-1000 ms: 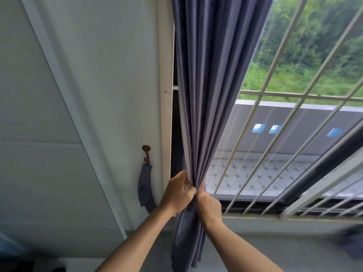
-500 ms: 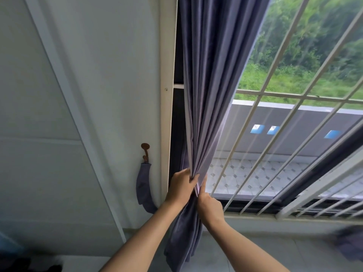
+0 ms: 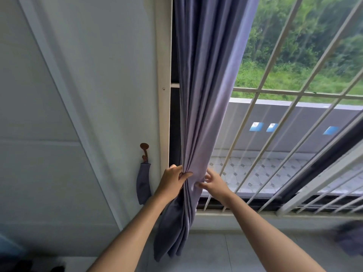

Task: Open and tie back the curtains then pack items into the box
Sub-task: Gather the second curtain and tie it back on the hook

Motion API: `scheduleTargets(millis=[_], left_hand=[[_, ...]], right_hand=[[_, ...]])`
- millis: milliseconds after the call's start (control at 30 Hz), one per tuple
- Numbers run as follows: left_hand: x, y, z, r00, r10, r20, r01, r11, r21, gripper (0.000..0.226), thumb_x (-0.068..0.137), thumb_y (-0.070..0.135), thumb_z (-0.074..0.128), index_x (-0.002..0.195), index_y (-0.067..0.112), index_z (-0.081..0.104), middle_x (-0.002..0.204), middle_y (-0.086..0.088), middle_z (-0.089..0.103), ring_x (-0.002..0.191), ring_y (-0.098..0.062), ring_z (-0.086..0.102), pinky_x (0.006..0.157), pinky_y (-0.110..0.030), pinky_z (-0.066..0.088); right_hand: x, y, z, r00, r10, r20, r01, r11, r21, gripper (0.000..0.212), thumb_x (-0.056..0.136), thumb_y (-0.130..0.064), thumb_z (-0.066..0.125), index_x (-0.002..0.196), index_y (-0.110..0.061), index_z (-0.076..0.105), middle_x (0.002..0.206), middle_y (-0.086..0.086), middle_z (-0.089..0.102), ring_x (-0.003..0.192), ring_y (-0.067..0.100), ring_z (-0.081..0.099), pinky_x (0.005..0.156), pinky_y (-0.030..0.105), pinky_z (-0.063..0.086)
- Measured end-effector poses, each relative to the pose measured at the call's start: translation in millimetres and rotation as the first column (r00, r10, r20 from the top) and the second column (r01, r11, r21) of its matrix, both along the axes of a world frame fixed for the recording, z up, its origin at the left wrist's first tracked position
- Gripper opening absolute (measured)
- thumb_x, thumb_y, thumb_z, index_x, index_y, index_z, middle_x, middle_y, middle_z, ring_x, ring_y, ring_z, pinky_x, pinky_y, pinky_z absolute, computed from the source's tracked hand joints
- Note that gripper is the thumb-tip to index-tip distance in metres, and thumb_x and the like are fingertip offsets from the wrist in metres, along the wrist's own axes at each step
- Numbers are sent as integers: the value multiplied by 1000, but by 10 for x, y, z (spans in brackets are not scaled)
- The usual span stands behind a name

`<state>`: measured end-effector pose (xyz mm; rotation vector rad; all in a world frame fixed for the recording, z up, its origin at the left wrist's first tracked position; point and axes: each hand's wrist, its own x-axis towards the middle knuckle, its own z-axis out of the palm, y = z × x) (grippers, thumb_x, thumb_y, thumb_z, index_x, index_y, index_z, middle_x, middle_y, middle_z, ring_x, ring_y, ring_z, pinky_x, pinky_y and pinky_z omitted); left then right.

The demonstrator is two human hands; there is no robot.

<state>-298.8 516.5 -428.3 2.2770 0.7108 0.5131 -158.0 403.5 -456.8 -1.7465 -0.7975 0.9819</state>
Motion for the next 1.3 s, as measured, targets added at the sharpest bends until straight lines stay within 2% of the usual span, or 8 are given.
scheduleTargets(millis=[133,200,333,500,633,833,1067,1300], left_hand=[[-69,-13,-26,998,13,59,-14,1000,13,23,91,27,59,102,8,67,91,-5,69,79,-11,63,66,-4,40],[-116,-47,-43,994,45,97,-47,999,19,22,90,27,61,99,8,67,88,-2,69,73,-4,60,64,-2,41],[-189,-88,-29,988,49,144,-49,999,0,18,89,22,64,93,4,65,77,6,60,62,13,49,63,2,39],[-134,-151,13,983,37,179,-41,999,20,19,89,20,65,91,2,66,74,7,57,56,11,47,60,2,37],[-21,-197,15,978,90,188,-96,995,22,21,90,25,62,99,6,66,88,-1,68,71,1,52,63,4,36],[-140,-315,-57,972,36,233,-42,999,21,18,85,19,69,90,3,66,77,8,62,59,16,48,62,3,38],[-168,-345,-160,983,60,172,-67,997,37,25,85,24,69,94,1,66,80,-9,70,70,-16,65,59,5,35],[-144,-535,-212,966,210,154,-226,969,97,24,87,31,66,94,8,65,81,-3,69,72,-16,67,64,-14,42]], right_hand=[[-106,43,-102,995,-17,102,22,999,-41,22,84,-15,72,105,-17,66,99,-2,72,96,18,67,85,39,57],[-130,57,-168,992,-6,126,15,998,-67,24,82,-24,73,104,-18,68,97,-3,73,94,18,68,85,45,57],[-188,53,-140,989,52,139,-40,996,-85,36,73,-22,80,106,-24,67,99,-6,71,94,13,66,85,36,57],[-253,-4,-330,977,-5,215,35,990,-138,27,75,-24,77,98,-20,63,90,-3,69,88,15,65,79,38,57],[-270,47,-297,932,-93,350,156,975,-155,19,81,-25,72,91,-15,58,83,1,66,80,20,63,72,36,56],[-399,-176,-384,931,-126,342,185,972,-145,15,82,-24,70,84,-13,60,77,0,66,78,22,64,72,37,54],[-523,-213,-359,929,-170,329,228,963,-144,14,82,-23,68,79,-13,59,72,-1,63,72,22,60,64,30,48],[-610,-292,-484,941,-57,333,145,959,-244,18,76,-15,63,92,-17,54,77,4,65,76,25,60,60,30,45]])
